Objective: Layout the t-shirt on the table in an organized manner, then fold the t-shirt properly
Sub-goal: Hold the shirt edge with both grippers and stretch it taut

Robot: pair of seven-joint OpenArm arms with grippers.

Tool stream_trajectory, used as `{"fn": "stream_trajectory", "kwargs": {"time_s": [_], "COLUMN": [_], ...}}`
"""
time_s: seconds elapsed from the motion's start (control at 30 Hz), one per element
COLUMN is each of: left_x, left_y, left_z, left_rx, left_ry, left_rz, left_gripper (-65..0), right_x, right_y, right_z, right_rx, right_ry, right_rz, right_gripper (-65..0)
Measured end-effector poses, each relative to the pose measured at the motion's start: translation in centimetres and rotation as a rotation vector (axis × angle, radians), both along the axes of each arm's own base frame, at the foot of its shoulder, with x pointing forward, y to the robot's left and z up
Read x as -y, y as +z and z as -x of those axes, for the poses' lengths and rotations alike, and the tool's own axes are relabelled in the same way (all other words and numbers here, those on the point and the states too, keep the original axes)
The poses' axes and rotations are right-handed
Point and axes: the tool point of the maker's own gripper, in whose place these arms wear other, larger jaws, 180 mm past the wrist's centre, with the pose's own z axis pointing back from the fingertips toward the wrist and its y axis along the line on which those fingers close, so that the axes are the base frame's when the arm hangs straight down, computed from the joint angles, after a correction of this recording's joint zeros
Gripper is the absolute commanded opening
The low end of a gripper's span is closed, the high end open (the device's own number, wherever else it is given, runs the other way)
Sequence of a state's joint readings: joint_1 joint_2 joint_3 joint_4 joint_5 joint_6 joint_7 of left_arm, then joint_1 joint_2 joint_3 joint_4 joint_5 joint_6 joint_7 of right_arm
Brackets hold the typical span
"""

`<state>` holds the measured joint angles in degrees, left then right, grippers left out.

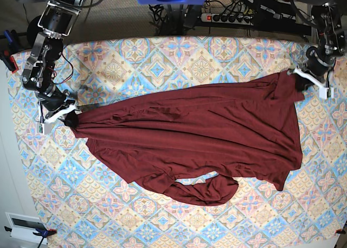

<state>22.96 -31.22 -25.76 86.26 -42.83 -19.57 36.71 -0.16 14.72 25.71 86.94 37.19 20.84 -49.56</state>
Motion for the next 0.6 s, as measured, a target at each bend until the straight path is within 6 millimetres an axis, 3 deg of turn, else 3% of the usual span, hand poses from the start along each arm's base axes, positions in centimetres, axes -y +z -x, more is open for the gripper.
{"fn": "stream_trajectory", "kwargs": {"time_s": [0.07,0.2,0.37,0.5,0.6], "left_x": [-0.5,0.2,2.8,3.2,3.2], "left_y": [-2.3,-3.1,-3.3,-3.1,-2.8], "left_z": [1.2,0.9,0.6,0.8,1.0], "left_rx": [-0.083,-0.126,-0.120,-0.125,-0.116], "left_ry": [0.033,-0.033,-0.163,-0.175,-0.148], "left_rz": [0.026,0.023,0.034,0.071,0.122], "left_gripper": [-65.0,-61.5,-46.4,-33.5,-27.9], "right_x": [-0.2,0.0,-0.2,-0.2,-0.2], "right_y": [0.2,0.0,0.1,0.0,0.0], "right_z": [-0.2,0.0,-0.1,0.0,-0.1], "right_rx": [0.008,-0.002,0.004,0.000,0.002], "right_ry": [0.004,0.001,0.004,0.003,0.003], "right_rz": [-0.007,0.001,-0.006,-0.005,-0.005], "right_gripper": [-65.0,-65.0,-65.0,-65.0,-65.0]}}
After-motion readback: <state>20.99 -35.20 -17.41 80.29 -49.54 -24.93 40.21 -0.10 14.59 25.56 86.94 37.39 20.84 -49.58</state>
